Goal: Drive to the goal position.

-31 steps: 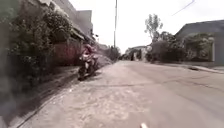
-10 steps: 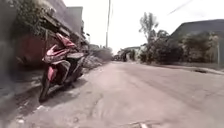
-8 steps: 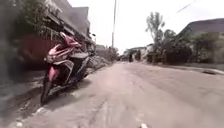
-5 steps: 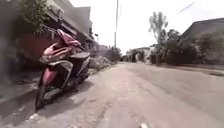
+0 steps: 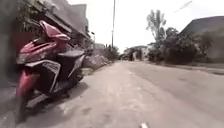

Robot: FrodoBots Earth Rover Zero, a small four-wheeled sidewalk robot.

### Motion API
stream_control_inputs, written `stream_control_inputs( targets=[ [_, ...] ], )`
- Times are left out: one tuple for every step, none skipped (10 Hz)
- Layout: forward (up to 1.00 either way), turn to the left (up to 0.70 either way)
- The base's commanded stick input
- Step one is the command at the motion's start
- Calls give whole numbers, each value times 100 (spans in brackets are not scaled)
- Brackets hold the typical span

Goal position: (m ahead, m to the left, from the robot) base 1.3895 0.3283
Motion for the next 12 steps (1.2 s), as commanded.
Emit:
stream_control_inputs(
  targets=[
    [70,0],
    [70,0],
    [70,0],
    [70,0],
    [70,0],
    [70,0],
    [70,0],
    [70,24],
    [70,20],
    [70,0],
    [70,0],
    [70,0]
  ],
)
